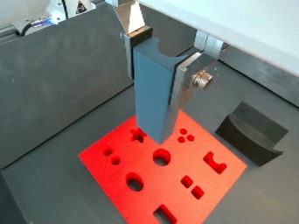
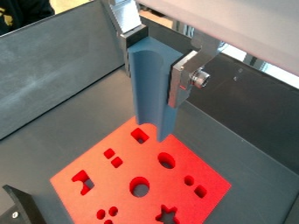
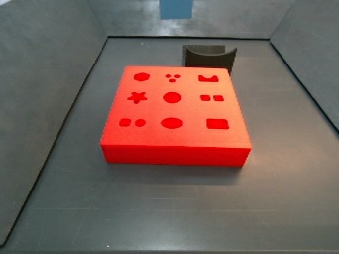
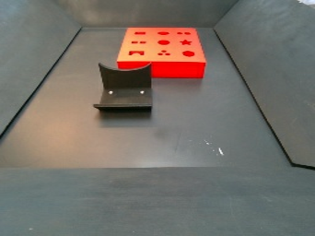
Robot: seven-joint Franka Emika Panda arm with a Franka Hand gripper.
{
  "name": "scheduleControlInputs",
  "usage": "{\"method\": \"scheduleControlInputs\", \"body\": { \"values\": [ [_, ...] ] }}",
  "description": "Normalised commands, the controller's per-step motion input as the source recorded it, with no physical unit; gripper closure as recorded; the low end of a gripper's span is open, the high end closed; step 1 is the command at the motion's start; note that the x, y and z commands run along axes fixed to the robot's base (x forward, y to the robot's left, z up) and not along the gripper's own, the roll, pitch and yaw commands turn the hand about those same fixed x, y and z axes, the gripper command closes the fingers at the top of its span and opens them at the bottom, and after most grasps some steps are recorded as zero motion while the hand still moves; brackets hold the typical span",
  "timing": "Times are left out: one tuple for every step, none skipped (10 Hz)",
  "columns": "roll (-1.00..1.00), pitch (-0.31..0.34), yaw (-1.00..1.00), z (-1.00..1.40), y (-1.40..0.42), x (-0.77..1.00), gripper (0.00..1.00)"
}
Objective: Insert the arch object.
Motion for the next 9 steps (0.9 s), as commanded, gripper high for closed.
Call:
{"method": "scheduleControlInputs", "body": {
  "values": [
    [0.00,-0.114,0.00,-0.35,0.20,0.05,1.00],
    [0.00,-0.097,0.05,-0.42,0.60,0.27,1.00],
    [0.04,-0.099,0.11,-0.39,0.79,0.36,1.00],
    [0.08,-0.077,0.07,-0.30,0.76,0.45,1.00],
    [0.12,-0.066,0.01,-0.25,0.75,0.52,1.00],
    [0.14,-0.109,0.00,-0.25,0.71,0.42,1.00],
    [0.15,-0.121,0.00,-0.22,0.61,0.51,1.00],
    [0.17,-0.101,-0.10,-0.19,0.48,0.63,1.00],
    [0.10,-0.031,-0.35,-0.31,0.14,0.67,1.00]
  ]
}}
